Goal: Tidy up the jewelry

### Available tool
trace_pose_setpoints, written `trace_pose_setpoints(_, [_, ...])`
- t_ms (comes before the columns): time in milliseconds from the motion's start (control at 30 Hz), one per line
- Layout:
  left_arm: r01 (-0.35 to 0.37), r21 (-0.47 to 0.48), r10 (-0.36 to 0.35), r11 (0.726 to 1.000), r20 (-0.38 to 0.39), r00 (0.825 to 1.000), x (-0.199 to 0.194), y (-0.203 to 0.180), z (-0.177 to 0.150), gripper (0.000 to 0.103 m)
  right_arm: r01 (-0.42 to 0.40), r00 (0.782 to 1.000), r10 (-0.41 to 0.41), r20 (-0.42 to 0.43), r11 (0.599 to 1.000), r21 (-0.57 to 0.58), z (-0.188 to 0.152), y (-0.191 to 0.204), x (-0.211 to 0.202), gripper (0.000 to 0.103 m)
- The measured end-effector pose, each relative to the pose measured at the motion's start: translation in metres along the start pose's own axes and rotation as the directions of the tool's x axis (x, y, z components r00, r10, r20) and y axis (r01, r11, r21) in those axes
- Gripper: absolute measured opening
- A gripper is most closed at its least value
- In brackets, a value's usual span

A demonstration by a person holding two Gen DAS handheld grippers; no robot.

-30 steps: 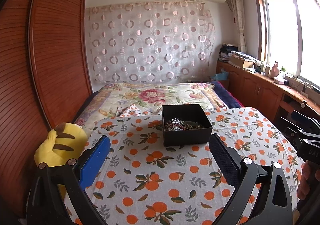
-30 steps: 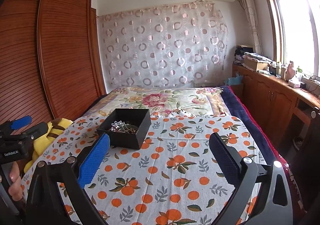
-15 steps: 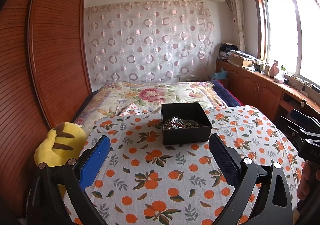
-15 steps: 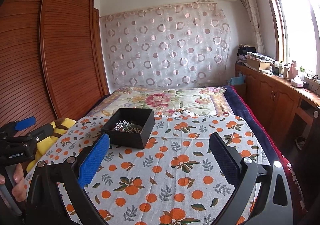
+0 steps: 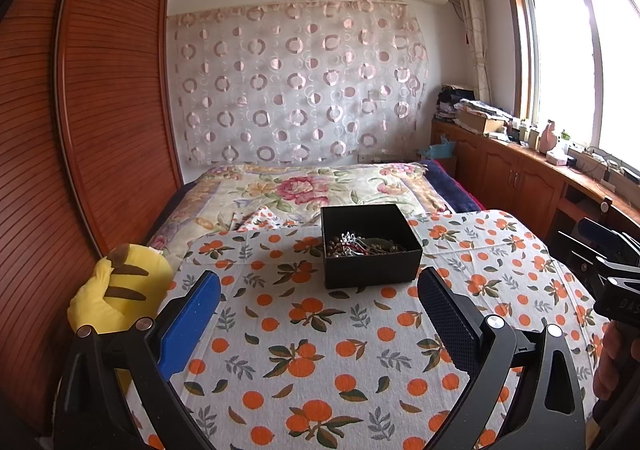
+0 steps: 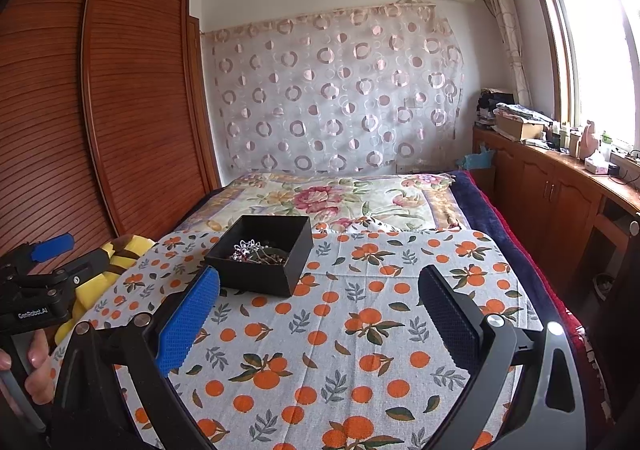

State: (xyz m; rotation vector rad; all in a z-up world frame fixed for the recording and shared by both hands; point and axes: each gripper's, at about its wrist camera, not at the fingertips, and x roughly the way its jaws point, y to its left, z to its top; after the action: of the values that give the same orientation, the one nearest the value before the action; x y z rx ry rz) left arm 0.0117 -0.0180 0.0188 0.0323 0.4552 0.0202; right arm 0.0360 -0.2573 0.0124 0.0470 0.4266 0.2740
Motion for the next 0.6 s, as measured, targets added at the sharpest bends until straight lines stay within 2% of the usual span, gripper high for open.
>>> trace_pose_setpoints(600, [0.002,0.002,-0.002,1.000,0.009,1.000,-0.0024,-0.0071,-0.0043,0.095,-0.001,1.000,0.001,0.000,1.000,-0.001,-0.0006,0.0007,0.0002,0.100])
